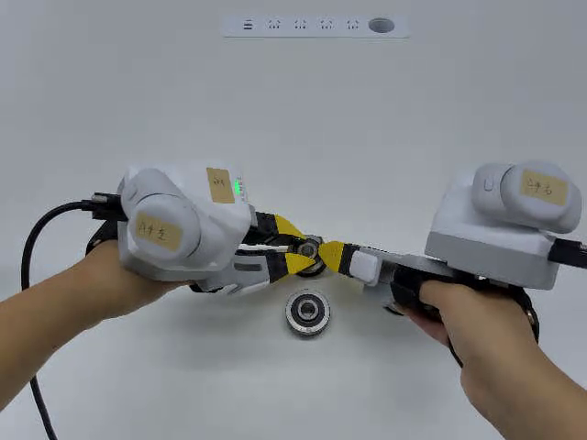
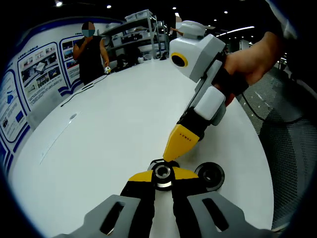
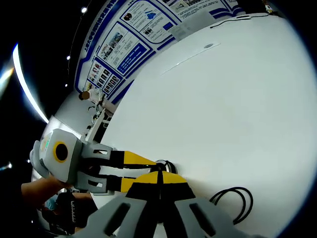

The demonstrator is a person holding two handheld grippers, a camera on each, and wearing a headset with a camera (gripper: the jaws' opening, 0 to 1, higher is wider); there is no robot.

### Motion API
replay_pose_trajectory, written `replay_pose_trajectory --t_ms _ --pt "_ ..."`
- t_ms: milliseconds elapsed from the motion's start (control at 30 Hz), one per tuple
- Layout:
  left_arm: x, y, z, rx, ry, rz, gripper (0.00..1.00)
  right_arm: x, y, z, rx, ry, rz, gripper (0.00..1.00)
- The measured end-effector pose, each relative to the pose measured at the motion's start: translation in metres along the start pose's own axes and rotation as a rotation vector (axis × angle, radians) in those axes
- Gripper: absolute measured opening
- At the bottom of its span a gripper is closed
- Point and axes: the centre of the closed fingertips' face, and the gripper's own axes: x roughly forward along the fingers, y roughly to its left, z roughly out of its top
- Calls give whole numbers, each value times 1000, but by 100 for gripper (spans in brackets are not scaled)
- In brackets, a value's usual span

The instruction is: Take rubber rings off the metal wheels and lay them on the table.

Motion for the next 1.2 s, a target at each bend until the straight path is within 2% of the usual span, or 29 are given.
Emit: replay_pose_trajectory --t_ms 333,433,733,1000,1100,1200 --pt "0 0 -1 2 -1 2 11 1 9 1 -10 1 23 0" --pt "0 0 -1 4 0 3 11 1 8 0 -11 2 19 0" --pt "1 1 -2 13 6 8 12 -1 -2 0 67 -19 7 1" --pt "1 3 -2 -5 -6 11 13 -2 0 0 105 -31 7 1" --pt "1 2 -2 21 -5 10 13 -3 1 1 108 -32 5 1" --pt "1 3 -2 15 -12 7 13 -2 3 1 122 -32 10 1"
